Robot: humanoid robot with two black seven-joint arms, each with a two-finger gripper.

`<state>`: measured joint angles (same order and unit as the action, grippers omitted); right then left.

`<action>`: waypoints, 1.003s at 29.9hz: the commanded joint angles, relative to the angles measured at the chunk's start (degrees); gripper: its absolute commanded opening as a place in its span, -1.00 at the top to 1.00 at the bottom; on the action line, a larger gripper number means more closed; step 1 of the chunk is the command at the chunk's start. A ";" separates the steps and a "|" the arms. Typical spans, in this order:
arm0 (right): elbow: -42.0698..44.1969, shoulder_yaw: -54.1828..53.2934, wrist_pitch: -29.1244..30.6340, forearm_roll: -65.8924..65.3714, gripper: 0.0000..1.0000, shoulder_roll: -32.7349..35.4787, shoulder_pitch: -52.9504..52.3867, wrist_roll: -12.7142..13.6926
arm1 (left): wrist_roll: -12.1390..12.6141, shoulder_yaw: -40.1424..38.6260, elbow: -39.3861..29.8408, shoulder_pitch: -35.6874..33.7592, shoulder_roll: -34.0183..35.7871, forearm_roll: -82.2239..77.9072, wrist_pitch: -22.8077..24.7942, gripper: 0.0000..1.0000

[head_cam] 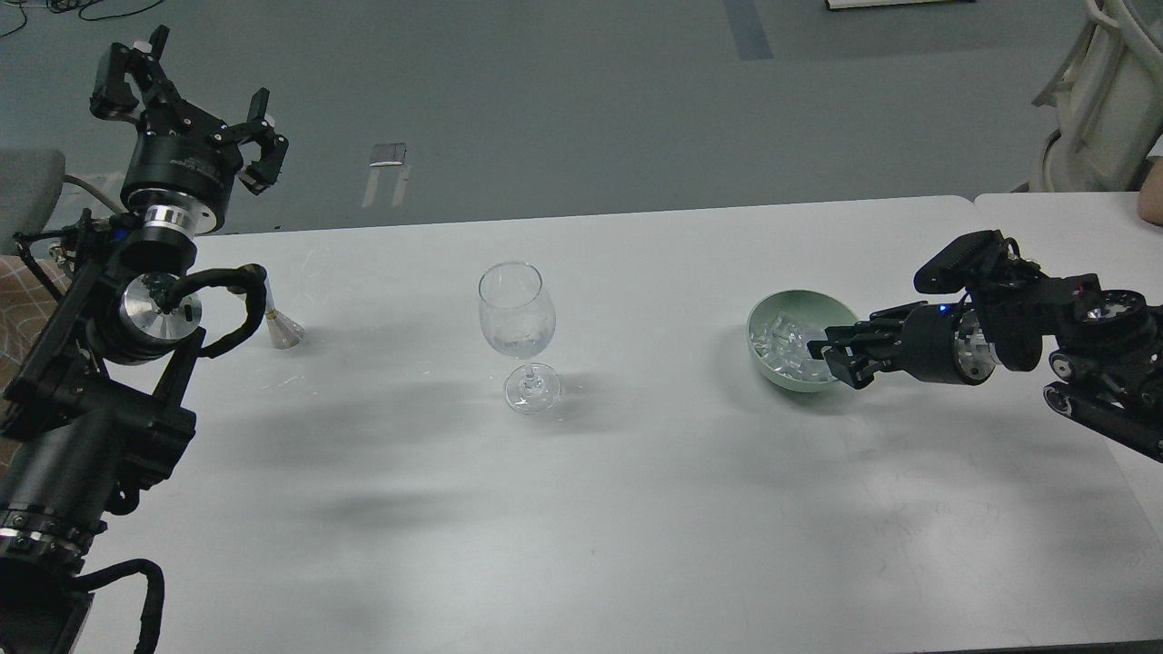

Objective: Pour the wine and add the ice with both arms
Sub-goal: 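Pinch an ice cube in the green bowl with the right gripper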

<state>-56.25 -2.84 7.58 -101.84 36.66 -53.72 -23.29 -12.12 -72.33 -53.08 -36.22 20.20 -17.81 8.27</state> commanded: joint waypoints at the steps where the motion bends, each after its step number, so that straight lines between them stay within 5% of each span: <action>1: 0.00 0.03 -0.02 0.06 0.37 0.00 0.02 -0.08 | 0.08 0.17 0.00 -0.16 0.36 -0.03 0.08 -0.97; 14: 0.09 -0.32 -0.10 0.06 0.26 -0.09 -0.24 -0.09 | -0.01 0.00 0.00 -0.60 0.19 -0.03 0.08 -0.97; 21: 0.53 -0.41 -0.19 0.15 0.04 -1.59 -0.42 -0.09 | -0.01 0.00 0.00 -0.69 0.72 -0.03 0.17 -0.97; 30: 4.05 -0.41 -0.19 0.15 0.04 -4.58 -0.33 -0.09 | -0.01 0.00 0.00 -0.52 1.95 1.11 0.44 -0.97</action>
<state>-52.89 -3.29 7.39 -101.69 32.83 -54.11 -23.38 -12.12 -72.34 -53.09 -36.80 21.89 -17.34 8.59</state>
